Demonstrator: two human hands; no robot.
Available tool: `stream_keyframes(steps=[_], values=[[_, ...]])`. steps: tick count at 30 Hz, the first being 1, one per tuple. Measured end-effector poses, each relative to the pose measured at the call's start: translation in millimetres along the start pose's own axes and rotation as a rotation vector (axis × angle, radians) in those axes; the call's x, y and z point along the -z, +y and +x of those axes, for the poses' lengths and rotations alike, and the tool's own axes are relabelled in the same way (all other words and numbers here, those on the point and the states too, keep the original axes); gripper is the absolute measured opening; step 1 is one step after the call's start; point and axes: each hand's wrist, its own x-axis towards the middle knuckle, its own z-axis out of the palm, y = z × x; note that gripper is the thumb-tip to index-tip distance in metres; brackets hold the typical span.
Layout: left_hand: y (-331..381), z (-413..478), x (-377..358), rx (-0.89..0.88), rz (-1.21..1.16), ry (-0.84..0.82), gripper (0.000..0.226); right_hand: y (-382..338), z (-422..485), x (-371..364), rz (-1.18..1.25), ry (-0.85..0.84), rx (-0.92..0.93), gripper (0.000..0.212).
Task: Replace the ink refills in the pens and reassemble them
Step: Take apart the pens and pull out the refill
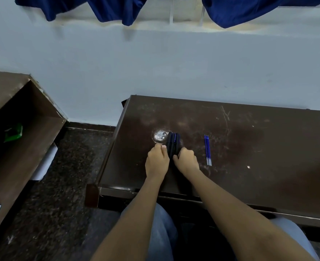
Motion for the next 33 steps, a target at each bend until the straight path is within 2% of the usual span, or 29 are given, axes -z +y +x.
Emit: stream_keyframes(steps=[4, 8, 12, 15, 18, 22, 26, 33], values=[[6.8, 6.7, -8.5, 0.020, -0.054, -0.038, 0.030, 6.5, 1.6, 4.2, 0.039, 0.004, 0.013, 0.013], [15.5, 15.4, -14.0, 0.063, -0.114, -0.087, 0.030, 14.5, 0.4, 5.2, 0.265, 0.073, 0.090, 0.017], [22.7, 27.0, -18.7, 0.101, -0.275, -0.159, 0.027, 18.1, -3.2, 4.4, 0.348, -0.042, 0.270, 0.012], [26.1, 27.3, -16.7, 0.128, -0.388, -0.152, 0.027, 17.4, -2.5, 8.7, 0.441, -0.107, 0.307, 0.014], [27.3, 24.2, -10.3, 0.072, -0.311, -0.175, 0.024, 16.0, 1.7, 15.2, 0.532, -0.012, 0.253, 0.041], [16.6, 18.1, -11.3, -0.053, -0.141, -0.320, 0.025, 9.4, 14.6, 24.3, 0.550, 0.074, 0.141, 0.052], [12.1, 7.4, -13.8, -0.045, -0.106, -0.299, 0.031, 4.2, 27.5, 24.0, 0.393, 0.008, 0.159, 0.051], [18.5, 6.3, -15.9, -0.037, -0.007, -0.281, 0.024, 9.9, 35.2, 16.3, 0.447, -0.013, 0.087, 0.044]])
